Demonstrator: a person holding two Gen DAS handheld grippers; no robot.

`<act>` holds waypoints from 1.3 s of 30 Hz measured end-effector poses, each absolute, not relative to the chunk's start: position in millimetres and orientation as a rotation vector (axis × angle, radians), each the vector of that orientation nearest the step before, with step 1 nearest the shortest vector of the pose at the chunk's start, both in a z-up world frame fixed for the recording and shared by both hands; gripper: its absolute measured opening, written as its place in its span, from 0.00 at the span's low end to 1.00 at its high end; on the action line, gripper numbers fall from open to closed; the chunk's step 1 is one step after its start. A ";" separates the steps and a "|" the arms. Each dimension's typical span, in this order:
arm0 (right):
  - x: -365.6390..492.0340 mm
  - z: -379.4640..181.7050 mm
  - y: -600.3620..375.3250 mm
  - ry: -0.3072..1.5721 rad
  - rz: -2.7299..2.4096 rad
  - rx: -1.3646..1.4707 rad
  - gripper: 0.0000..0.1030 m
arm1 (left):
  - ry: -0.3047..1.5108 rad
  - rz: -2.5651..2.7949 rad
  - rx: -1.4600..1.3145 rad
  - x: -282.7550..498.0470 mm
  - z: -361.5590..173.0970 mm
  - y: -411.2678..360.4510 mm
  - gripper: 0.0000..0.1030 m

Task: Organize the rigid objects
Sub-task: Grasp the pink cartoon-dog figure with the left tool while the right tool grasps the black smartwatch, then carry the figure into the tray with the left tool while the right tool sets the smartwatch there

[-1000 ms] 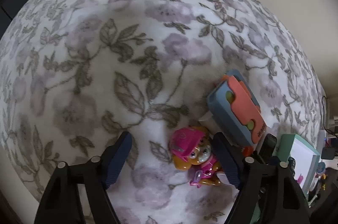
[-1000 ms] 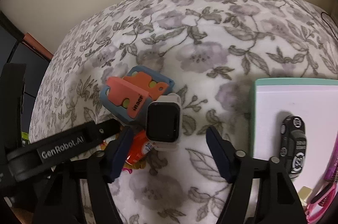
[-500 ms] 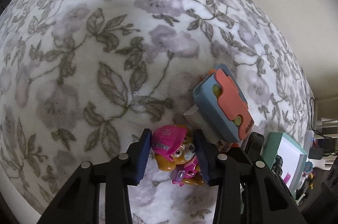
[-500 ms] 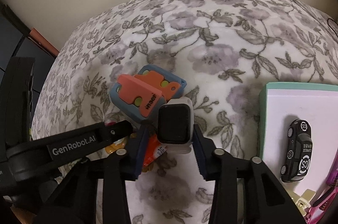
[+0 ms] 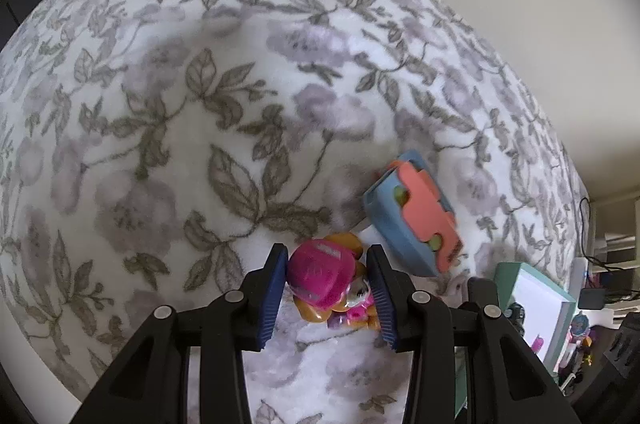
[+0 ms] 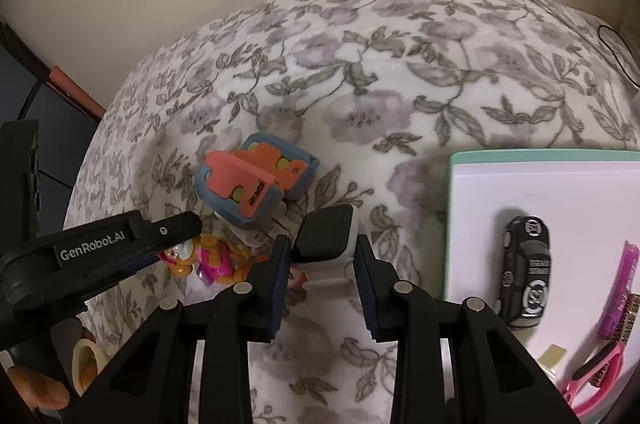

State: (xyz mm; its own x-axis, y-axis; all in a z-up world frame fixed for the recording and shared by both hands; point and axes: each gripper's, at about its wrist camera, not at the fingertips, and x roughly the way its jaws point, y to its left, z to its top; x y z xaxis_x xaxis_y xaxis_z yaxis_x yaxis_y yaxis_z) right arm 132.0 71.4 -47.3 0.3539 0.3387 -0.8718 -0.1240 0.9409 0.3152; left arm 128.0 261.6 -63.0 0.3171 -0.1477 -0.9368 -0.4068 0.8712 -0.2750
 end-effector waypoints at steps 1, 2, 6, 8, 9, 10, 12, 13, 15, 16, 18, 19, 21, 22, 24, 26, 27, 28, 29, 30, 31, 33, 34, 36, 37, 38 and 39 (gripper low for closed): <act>130.8 -44.5 69.3 1.169 0.301 0.206 0.32 | 1.246 0.180 -0.515 128.1 -60.7 260.6 0.42; 129.7 -42.8 68.0 1.165 0.299 0.204 0.32 | 1.236 0.176 -0.515 127.4 -56.4 260.2 0.42; 124.8 -35.4 61.7 1.153 0.296 0.206 0.32 | 1.206 0.162 -0.509 125.4 -43.9 256.3 0.42; 122.1 -32.0 57.8 1.148 0.292 0.208 0.32 | 1.192 0.158 -0.502 126.8 -38.3 252.5 0.42; 120.8 -30.0 55.8 1.145 0.291 0.210 0.32 | 1.187 0.156 -0.499 126.1 -35.9 251.8 0.42; 119.4 -27.4 53.7 1.141 0.289 0.213 0.32 | 1.181 0.152 -0.496 125.7 -32.7 250.7 0.42; 115.9 -20.6 49.0 1.127 0.286 0.217 0.32 | 1.166 0.143 -0.489 123.9 -25.6 247.4 0.42; 114.2 -17.6 46.8 1.121 0.285 0.219 0.32 | 1.161 0.140 -0.486 123.2 -23.5 245.6 0.42; 110.3 -10.9 41.6 1.109 0.280 0.224 0.32 | 1.146 0.130 -0.475 120.4 -16.3 241.3 0.42; 108.4 -7.8 39.0 1.104 0.276 0.227 0.32 | 1.138 0.124 -0.468 118.8 -12.3 239.2 0.42; 104.2 -2.0 33.1 1.095 0.265 0.233 0.32 | 1.118 0.109 -0.452 114.9 -2.0 233.4 0.42; 101.3 1.4 28.7 1.089 0.258 0.237 0.32 | 1.112 0.104 -0.446 114.2 0.9 231.2 0.42; 97.1 5.7 22.2 1.082 0.243 0.238 0.32 | 1.096 0.089 -0.426 112.9 8.4 223.1 0.42; 94.8 7.8 18.7 1.079 0.232 0.234 0.32 | 1.087 0.078 -0.415 111.4 12.9 217.9 0.42; 90.0 11.5 11.1 1.077 0.208 0.223 0.32 | 1.076 0.060 -0.398 109.5 18.6 209.6 0.42; 85.2 14.5 2.3 1.076 0.188 0.224 0.32 | 1.069 0.042 -0.384 108.3 22.6 201.3 0.42; 83.0 15.7 -1.8 1.075 0.181 0.226 0.32 | 1.065 0.032 -0.375 107.4 25.0 196.0 0.42; 80.6 16.9 -6.5 1.074 0.173 0.228 0.32 | 1.063 0.024 -0.369 106.6 26.4 192.1 0.42; 78.7 17.8 -10.8 1.074 0.164 0.230 0.32 | 1.058 0.012 -0.356 105.4 29.1 185.5 0.42; 76.4 18.4 -16.1 1.075 0.152 0.232 0.32 | 1.056 0.005 -0.348 104.3 30.5 181.4 0.42; 74.2 18.7 -22.5 1.078 0.135 0.237 0.32 | 1.053 -0.006 -0.337 103.1 32.3 175.9 0.42; 71.0 18.8 -32.8 1.083 0.113 0.255 0.32 | 1.050 -0.028 -0.315 101.1 35.3 164.1 0.42; 68.9 18.7 -38.9 1.085 0.104 0.269 0.32 | 1.049 -0.038 -0.306 100.2 36.3 158.3 0.42; 65.0 19.1 -50.5 1.087 0.086 0.292 0.32 | 1.049 -0.056 -0.288 98.4 37.0 146.9 0.42; 63.3 19.7 -55.7 1.086 0.073 0.294 0.32 | 1.051 -0.065 -0.282 97.9 37.0 141.3 0.42; 61.4 20.6 -60.9 1.084 0.055 0.290 0.32 | 1.053 -0.076 -0.276 97.7 36.9 135.3 0.42; 59.7 21.4 -65.3 1.082 0.041 0.286 0.32 | 1.055 -0.086 -0.272 97.4 36.8 130.6 0.42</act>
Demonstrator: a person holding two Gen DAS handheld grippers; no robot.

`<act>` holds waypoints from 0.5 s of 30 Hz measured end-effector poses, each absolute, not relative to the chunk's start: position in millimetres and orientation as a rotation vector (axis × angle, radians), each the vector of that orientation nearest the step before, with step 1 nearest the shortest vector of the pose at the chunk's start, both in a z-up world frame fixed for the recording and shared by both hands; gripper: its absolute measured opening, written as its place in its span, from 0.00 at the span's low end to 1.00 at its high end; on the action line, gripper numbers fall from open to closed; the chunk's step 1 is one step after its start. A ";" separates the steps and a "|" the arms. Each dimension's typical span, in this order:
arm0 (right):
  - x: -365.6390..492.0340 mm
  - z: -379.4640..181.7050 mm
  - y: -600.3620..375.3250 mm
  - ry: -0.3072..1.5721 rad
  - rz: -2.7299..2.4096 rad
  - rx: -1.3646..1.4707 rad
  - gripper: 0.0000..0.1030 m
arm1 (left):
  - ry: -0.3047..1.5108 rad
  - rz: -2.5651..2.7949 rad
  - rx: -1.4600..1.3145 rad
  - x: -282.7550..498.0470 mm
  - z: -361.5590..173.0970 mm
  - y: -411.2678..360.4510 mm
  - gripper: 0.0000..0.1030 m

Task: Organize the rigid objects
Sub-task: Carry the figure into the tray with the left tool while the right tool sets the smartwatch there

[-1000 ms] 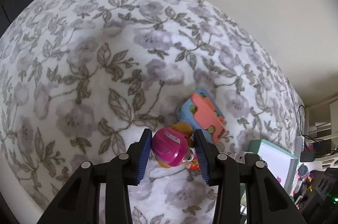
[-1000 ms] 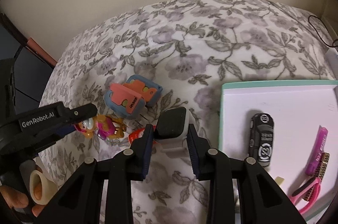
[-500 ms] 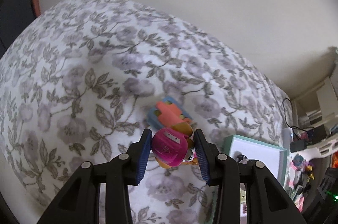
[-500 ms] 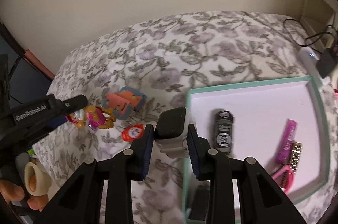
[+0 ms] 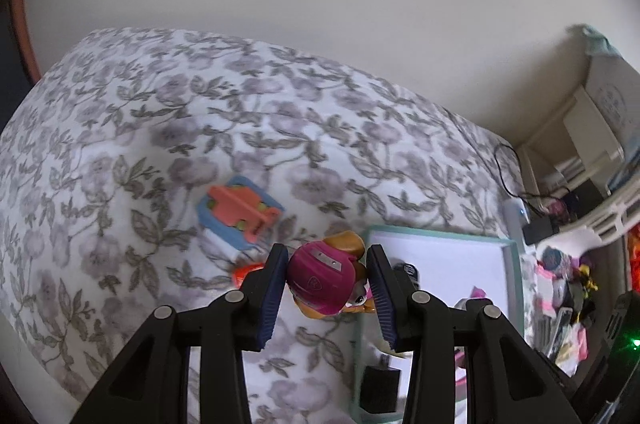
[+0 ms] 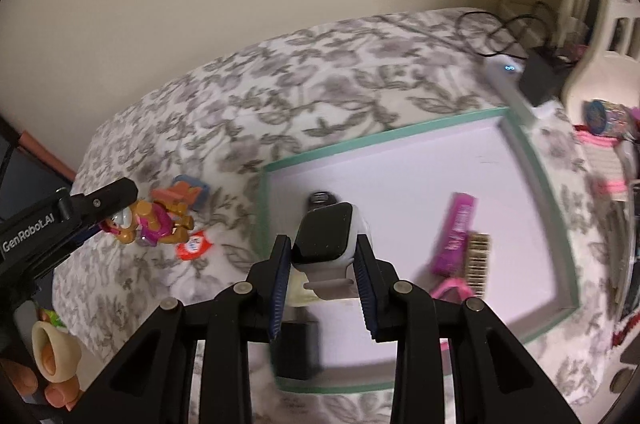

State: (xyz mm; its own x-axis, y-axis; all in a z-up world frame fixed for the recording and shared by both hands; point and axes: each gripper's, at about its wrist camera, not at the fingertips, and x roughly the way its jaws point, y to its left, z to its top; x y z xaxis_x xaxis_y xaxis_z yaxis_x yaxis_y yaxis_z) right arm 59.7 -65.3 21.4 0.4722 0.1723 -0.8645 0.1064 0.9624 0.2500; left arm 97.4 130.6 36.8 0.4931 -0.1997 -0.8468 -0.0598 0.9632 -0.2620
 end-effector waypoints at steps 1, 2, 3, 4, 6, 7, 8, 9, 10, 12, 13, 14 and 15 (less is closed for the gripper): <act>58.2 22.1 -70.1 1.081 0.027 0.285 0.32 | 1.057 -0.096 -0.269 96.9 36.8 125.4 0.42; 56.8 23.0 -75.6 1.079 0.015 0.288 0.32 | 1.057 -0.105 -0.266 96.3 37.1 120.1 0.42; 55.9 23.3 -80.2 1.078 0.007 0.295 0.32 | 1.058 -0.114 -0.261 95.9 37.2 114.9 0.42; 55.1 23.7 -85.3 1.076 -0.001 0.304 0.32 | 1.060 -0.121 -0.255 95.4 37.4 109.1 0.42; 54.7 23.2 -94.3 1.077 -0.018 0.321 0.32 | 1.063 -0.141 -0.239 94.2 37.0 97.1 0.42; 54.9 22.3 -98.1 1.078 -0.027 0.327 0.32 | 1.066 -0.151 -0.232 93.7 36.4 91.1 0.42; 55.6 20.7 -101.8 1.081 -0.036 0.331 0.32 | 1.070 -0.165 -0.225 93.1 35.0 83.3 0.42; 56.0 19.0 -104.8 1.085 -0.043 0.334 0.32 | 1.073 -0.173 -0.222 93.1 33.9 78.7 0.42; 57.3 15.7 -107.9 1.092 -0.051 0.335 0.32 | 1.076 -0.185 -0.217 92.8 32.1 72.3 0.42; 60.3 7.6 -112.5 1.113 -0.069 0.334 0.32 | 1.083 -0.208 -0.206 92.2 28.1 59.5 0.42; 60.7 4.0 -114.5 1.123 -0.077 0.336 0.32 | 1.087 -0.219 -0.191 92.1 24.8 51.2 0.42; 61.4 -0.7 -117.3 1.137 -0.086 0.343 0.32 | 1.092 -0.225 -0.180 92.2 22.2 45.5 0.42; 62.2 -4.0 -119.5 1.147 -0.090 0.352 0.32 | 1.101 -0.232 -0.166 92.4 18.2 38.7 0.42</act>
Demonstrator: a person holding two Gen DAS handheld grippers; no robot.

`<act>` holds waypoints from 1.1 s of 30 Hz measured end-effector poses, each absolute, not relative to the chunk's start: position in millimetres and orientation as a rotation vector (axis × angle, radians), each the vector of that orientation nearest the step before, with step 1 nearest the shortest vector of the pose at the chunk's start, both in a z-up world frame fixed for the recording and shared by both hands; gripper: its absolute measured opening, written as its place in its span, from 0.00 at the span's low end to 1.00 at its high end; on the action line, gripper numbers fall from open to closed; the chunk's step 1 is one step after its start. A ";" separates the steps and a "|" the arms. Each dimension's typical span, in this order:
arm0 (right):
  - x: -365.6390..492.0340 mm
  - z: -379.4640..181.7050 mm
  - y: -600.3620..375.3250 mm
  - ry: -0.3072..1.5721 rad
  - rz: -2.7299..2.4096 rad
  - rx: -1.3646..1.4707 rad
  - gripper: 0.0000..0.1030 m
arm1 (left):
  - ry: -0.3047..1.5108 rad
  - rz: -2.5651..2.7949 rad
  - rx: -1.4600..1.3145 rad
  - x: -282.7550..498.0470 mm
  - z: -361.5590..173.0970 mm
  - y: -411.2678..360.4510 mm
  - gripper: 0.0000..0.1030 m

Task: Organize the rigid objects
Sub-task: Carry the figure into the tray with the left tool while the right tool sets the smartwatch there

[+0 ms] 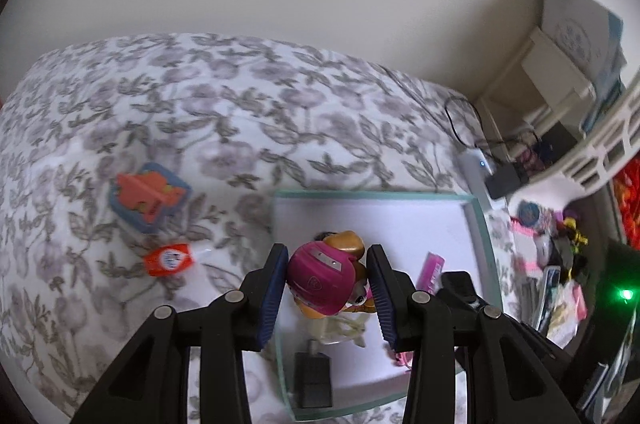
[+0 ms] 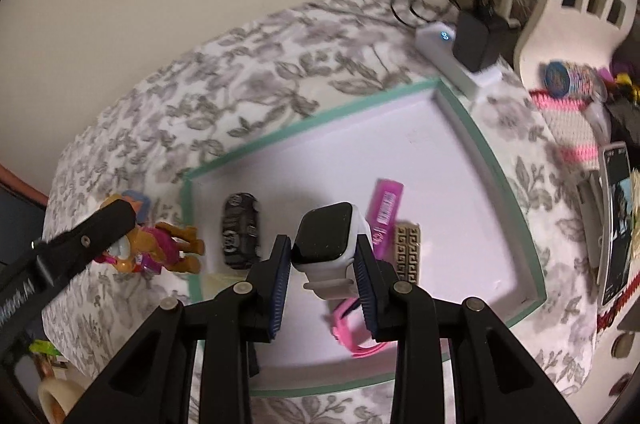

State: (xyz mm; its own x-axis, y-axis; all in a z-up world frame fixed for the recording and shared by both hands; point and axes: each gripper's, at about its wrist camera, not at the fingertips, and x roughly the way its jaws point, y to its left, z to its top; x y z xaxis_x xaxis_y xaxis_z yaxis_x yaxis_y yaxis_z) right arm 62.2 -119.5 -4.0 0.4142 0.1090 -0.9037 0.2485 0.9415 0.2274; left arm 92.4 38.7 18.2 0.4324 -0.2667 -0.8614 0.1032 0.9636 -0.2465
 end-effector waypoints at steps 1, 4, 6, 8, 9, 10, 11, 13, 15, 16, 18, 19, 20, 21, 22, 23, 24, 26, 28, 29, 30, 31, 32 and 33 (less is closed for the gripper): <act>62.6 -6.9 -122.1 1.155 -0.092 0.361 0.32 | 1.111 -0.238 -0.158 92.6 14.1 33.6 0.42; 63.1 -11.7 -127.9 1.166 -0.109 0.359 0.32 | 1.141 -0.256 -0.154 93.5 3.6 22.9 0.42; 63.1 -13.5 -131.1 1.172 -0.130 0.347 0.32 | 1.159 -0.261 -0.148 94.6 -3.4 16.5 0.42; 63.0 -14.9 -134.3 1.176 -0.138 0.349 0.32 | 1.172 -0.261 -0.142 94.8 -8.8 12.7 0.42; 62.8 -15.4 -135.8 1.178 -0.138 0.354 0.32 | 1.176 -0.262 -0.142 95.0 -10.7 11.7 0.42; 62.9 -16.1 -136.9 1.180 -0.138 0.359 0.32 | 1.181 -0.263 -0.142 95.3 -12.8 10.3 0.42; 62.9 -17.2 -138.2 1.183 -0.140 0.362 0.32 | 1.187 -0.264 -0.142 95.7 -15.2 8.9 0.42; 63.5 -18.7 -139.4 1.189 -0.144 0.365 0.32 | 1.197 -0.263 -0.141 96.7 -19.2 7.1 0.42; 64.1 -19.8 -139.4 1.191 -0.143 0.369 0.32 | 1.207 -0.263 -0.142 97.5 -23.0 6.6 0.42; 64.3 -20.1 -139.3 1.192 -0.143 0.370 0.32 | 1.214 -0.263 -0.144 97.9 -25.7 6.2 0.42; 65.1 -21.4 -138.8 1.195 -0.141 0.368 0.32 | 1.224 -0.266 -0.150 99.1 -29.2 6.7 0.42; 65.7 -22.6 -138.6 1.198 -0.139 0.369 0.32 | 1.231 -0.264 -0.149 99.4 -31.1 6.7 0.42; 66.1 -23.8 -138.5 1.203 -0.139 0.370 0.32 | 1.235 -0.258 -0.145 99.6 -32.9 6.6 0.42; 66.5 -24.5 -138.2 1.207 -0.139 0.368 0.32 | 1.238 -0.255 -0.141 99.9 -34.4 6.4 0.42; 66.8 -25.0 -137.8 1.208 -0.138 0.368 0.32 | 1.242 -0.252 -0.139 100.4 -35.4 6.0 0.42; 67.0 -26.0 -137.5 1.214 -0.134 0.371 0.32 | 1.244 -0.250 -0.142 100.7 -36.6 6.5 0.42; 67.1 -26.5 -137.3 1.217 -0.132 0.372 0.32 | 1.245 -0.250 -0.145 101.1 -37.0 6.9 0.42; 67.2 -25.9 -136.3 1.218 -0.134 0.367 0.32 | 1.246 -0.246 -0.145 101.0 -36.7 7.6 0.42; 67.2 -24.9 -135.9 1.210 -0.132 0.366 0.32 | 1.245 -0.241 -0.137 100.9 -35.8 7.8 0.42; 67.2 -23.1 -135.5 1.203 -0.132 0.362 0.32 | 1.244 -0.234 -0.131 100.7 -35.3 8.3 0.42; 67.4 -21.5 -135.1 1.199 -0.132 0.360 0.32 | 1.242 -0.229 -0.128 100.9 -34.6 9.1 0.42; 67.4 -19.9 -134.7 1.195 -0.131 0.357 0.32 | 1.241 -0.226 -0.128 100.9 -34.0 9.9 0.43; 67.4 -18.2 -134.4 1.191 -0.130 0.355 0.32 | 1.241 -0.225 -0.131 101.1 -33.3 10.7 0.43; 67.4 -16.8 -134.1 1.189 -0.130 0.353 0.32 | 1.240 -0.226 -0.136 101.4 -32.3 11.8 0.43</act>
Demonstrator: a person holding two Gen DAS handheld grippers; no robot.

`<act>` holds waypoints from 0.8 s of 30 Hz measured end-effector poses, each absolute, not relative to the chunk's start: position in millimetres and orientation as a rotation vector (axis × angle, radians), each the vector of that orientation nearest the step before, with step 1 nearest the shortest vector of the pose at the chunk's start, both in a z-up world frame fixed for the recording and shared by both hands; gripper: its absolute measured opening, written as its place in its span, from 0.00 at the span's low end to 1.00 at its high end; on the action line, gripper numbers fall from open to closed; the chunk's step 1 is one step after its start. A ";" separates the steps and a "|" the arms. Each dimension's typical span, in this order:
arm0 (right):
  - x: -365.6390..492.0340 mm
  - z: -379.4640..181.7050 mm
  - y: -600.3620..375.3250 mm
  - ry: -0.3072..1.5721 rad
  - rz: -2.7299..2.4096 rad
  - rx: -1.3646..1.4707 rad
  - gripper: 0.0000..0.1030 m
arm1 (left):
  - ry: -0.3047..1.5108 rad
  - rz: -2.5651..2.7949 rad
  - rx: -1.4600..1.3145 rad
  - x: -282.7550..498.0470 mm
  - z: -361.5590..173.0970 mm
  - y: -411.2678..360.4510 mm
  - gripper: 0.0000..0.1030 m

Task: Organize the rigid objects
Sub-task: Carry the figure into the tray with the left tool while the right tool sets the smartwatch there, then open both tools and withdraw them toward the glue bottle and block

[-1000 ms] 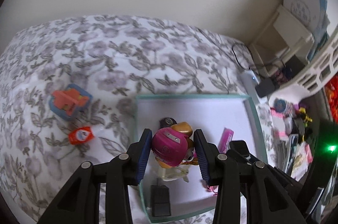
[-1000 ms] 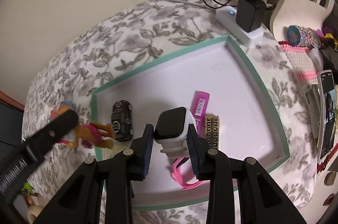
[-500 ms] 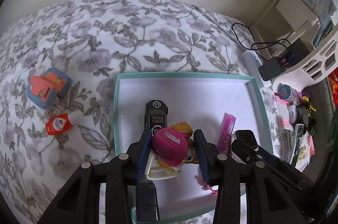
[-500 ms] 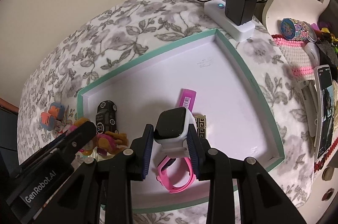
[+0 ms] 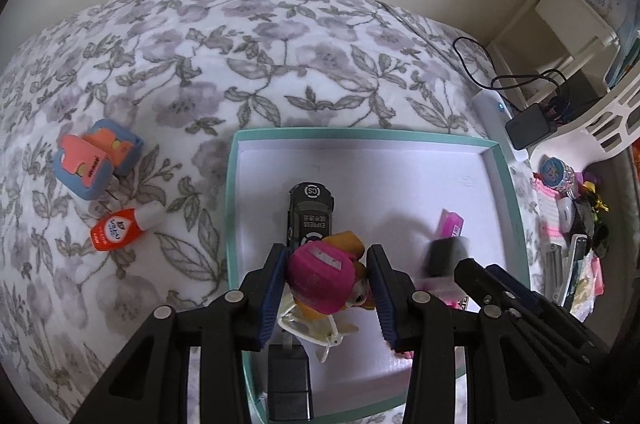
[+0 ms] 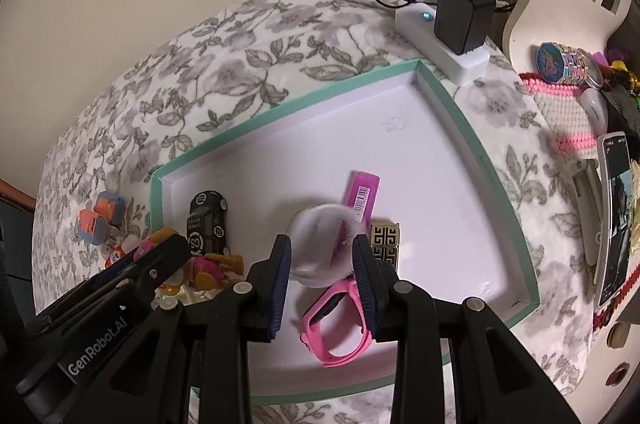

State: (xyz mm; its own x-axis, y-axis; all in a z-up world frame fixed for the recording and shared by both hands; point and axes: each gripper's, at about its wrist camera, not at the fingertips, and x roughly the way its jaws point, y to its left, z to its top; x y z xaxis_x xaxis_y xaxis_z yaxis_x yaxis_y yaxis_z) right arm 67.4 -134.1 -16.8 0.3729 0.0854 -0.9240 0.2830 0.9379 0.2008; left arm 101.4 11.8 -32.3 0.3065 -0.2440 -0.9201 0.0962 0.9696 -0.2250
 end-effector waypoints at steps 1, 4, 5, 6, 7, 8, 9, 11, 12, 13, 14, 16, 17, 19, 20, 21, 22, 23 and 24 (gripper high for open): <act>67.3 -15.2 -133.8 1.186 -0.130 0.352 0.32 | 1.237 -0.227 -0.143 101.5 -30.6 13.0 0.43; 66.3 -7.4 -133.0 1.166 -0.128 0.347 0.32 | 1.216 -0.228 -0.149 101.2 -22.5 16.1 0.43; 65.9 -4.4 -132.7 1.158 -0.127 0.347 0.32 | 1.208 -0.225 -0.149 100.9 -19.6 17.5 0.43; 65.4 -1.4 -132.4 1.150 -0.126 0.346 0.32 | 1.201 -0.223 -0.153 100.6 -17.0 19.2 0.43; 64.7 1.2 -132.2 1.142 -0.125 0.345 0.32 | 1.195 -0.222 -0.158 100.6 -14.8 20.9 0.43; 64.1 3.8 -132.0 1.135 -0.125 0.344 0.32 | 1.191 -0.221 -0.162 100.8 -12.8 22.5 0.43; 63.5 6.0 -131.8 1.129 -0.124 0.343 0.32 | 1.185 -0.219 -0.169 100.8 -10.2 24.8 0.43; 63.3 9.6 -131.2 1.118 -0.123 0.341 0.32 | 1.172 -0.214 -0.178 100.8 -5.5 29.4 0.43; 63.3 10.6 -131.0 1.115 -0.123 0.340 0.32 | 1.167 -0.210 -0.179 101.1 -3.7 31.0 0.43; 63.3 11.6 -130.7 1.112 -0.121 0.340 0.32 | 1.158 -0.203 -0.181 101.3 -1.3 34.1 0.43; 63.3 12.2 -130.4 1.110 -0.120 0.340 0.32 | 1.154 -0.198 -0.181 101.4 0.1 36.1 0.43; 63.2 12.4 -129.7 1.110 -0.118 0.340 0.32 | 1.144 -0.184 -0.183 101.8 2.6 40.7 0.43; 63.4 12.1 -129.3 1.111 -0.118 0.340 0.32 | 1.141 -0.176 -0.186 102.2 3.3 43.3 0.43; 63.6 11.8 -129.1 1.112 -0.118 0.340 0.32 | 1.140 -0.161 -0.193 102.9 3.2 48.5 0.44; 63.6 11.7 -128.8 1.113 -0.118 0.339 0.32 | 1.142 -0.151 -0.196 103.5 2.6 51.5 0.44; 63.7 11.4 -128.7 1.114 -0.119 0.338 0.32 | 1.144 -0.144 -0.198 103.9 1.9 54.1 0.44; 63.8 11.3 -128.4 1.114 -0.119 0.336 0.32 | 1.147 -0.135 -0.200 104.5 1.2 56.5 0.45; 64.2 11.0 -127.9 1.115 -0.118 0.334 0.32 | 1.148 -0.126 -0.201 105.1 0.4 59.0 0.45; 64.5 10.8 -127.5 1.117 -0.118 0.332 0.32 | 1.150 -0.118 -0.202 105.7 -0.2 61.4 0.45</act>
